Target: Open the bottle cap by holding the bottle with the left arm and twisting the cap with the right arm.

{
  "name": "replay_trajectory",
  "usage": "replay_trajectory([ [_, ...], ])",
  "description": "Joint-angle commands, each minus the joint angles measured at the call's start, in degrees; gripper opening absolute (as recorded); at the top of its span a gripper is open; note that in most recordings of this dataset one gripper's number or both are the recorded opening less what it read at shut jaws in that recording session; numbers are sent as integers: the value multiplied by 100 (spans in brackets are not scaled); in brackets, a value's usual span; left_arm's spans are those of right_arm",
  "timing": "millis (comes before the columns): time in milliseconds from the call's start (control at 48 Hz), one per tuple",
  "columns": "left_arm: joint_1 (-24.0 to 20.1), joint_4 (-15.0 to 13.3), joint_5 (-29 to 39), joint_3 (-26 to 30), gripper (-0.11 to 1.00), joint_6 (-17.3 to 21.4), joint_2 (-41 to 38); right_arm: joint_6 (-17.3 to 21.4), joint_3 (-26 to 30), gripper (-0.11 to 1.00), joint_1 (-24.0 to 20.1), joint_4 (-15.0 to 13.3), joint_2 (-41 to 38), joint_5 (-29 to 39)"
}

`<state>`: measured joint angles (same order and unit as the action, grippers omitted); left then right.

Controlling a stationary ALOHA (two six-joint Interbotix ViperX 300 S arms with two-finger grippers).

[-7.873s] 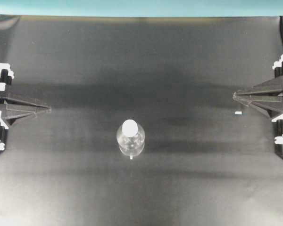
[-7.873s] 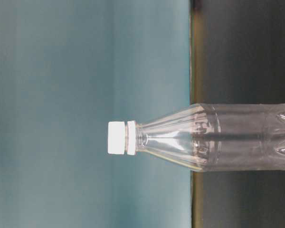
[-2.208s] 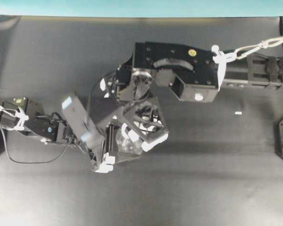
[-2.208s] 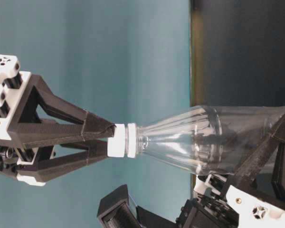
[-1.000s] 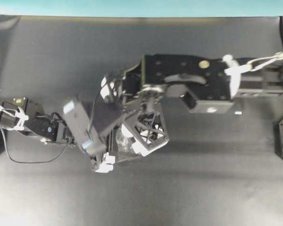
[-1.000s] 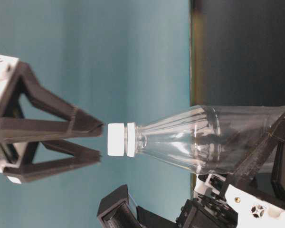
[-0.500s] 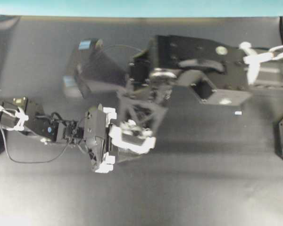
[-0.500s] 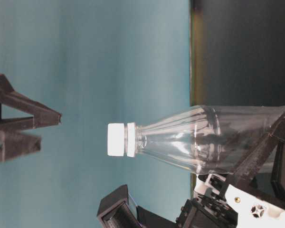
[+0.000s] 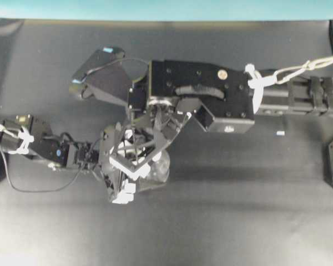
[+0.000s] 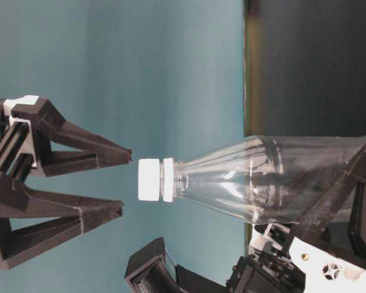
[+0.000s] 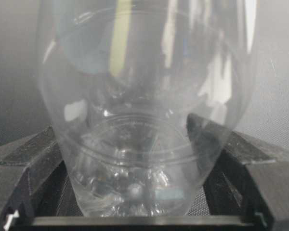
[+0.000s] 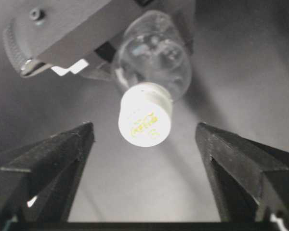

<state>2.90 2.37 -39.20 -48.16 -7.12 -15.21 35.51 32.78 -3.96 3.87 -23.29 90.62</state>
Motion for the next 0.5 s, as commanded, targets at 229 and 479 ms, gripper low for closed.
replay_trajectory([
  [229, 44, 18, 26, 9, 82, -35, -26, 70, -141, 76, -53, -44, -35, -97],
  [479, 44, 18, 26, 0, 82, -26, -26, 26, -281, 67, -53, -44, -35, -176],
])
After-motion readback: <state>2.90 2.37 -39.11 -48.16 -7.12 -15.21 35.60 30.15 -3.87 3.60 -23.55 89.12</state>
